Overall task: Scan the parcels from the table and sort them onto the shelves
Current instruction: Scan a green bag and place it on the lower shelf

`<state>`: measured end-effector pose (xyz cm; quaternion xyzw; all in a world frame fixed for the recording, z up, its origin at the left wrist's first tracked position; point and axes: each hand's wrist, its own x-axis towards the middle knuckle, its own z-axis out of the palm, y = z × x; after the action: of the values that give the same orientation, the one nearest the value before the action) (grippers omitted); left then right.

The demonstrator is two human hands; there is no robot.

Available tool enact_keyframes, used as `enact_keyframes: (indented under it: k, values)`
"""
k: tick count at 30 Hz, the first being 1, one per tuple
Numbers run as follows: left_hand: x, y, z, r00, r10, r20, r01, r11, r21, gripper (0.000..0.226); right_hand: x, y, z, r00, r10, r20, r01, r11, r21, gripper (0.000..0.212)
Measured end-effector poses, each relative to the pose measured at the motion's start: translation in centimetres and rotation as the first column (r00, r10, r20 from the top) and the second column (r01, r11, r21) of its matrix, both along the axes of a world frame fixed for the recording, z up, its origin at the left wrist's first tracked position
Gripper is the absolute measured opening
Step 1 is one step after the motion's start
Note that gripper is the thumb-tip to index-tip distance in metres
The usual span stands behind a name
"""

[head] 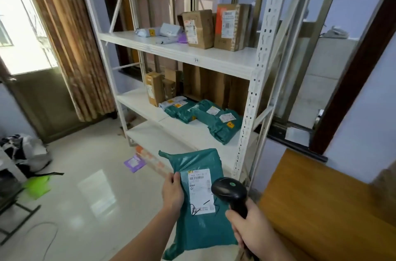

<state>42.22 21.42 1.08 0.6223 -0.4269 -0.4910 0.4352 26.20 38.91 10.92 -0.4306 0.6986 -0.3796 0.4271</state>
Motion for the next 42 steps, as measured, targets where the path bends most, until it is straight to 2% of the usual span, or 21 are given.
enact_keyframes:
  k: [5, 11, 16, 21, 35, 42]
  values:
    - [6.5, -4.5, 1.7, 0.996, 0.076, 0.051, -0.073, 0.995, -0.067, 0.027, 5.9, -5.8, 0.7, 0.999, 0.05, -0.007, -0.051, 0.998, -0.034, 0.01]
    - [13.4, -9.9, 1.9, 0.971, 0.152, 0.183, -0.131, 0.984, -0.122, 0.031, 12.0, -11.7, 1.9, 0.992, 0.126, 0.005, -0.125, 0.99, -0.071, 0.011]
    - [17.9, -13.0, 1.7, 0.944, 0.236, 0.231, -0.212, 0.969, -0.123, 0.033, 15.2, -16.1, 1.7, 0.986, 0.166, -0.005, -0.166, 0.985, -0.047, 0.014]
    - [20.8, -16.7, 0.9, 0.9, 0.26, 0.351, -0.239, 0.965, -0.103, 0.034, 16.7, -20.4, 1.2, 0.977, 0.215, -0.001, -0.215, 0.976, -0.03, 0.016]
    - [23.4, -28.7, 2.4, 0.864, 0.387, 0.323, -0.365, 0.922, -0.131, 0.036, 19.1, -35.7, 3.2, 0.908, 0.419, -0.009, -0.419, 0.907, -0.049, 0.012]
    - [26.8, -34.8, 3.1, 0.831, 0.464, 0.305, -0.438, 0.886, -0.154, 0.035, 22.5, -42.9, 3.7, 0.885, 0.465, -0.009, -0.465, 0.884, -0.039, 0.01]
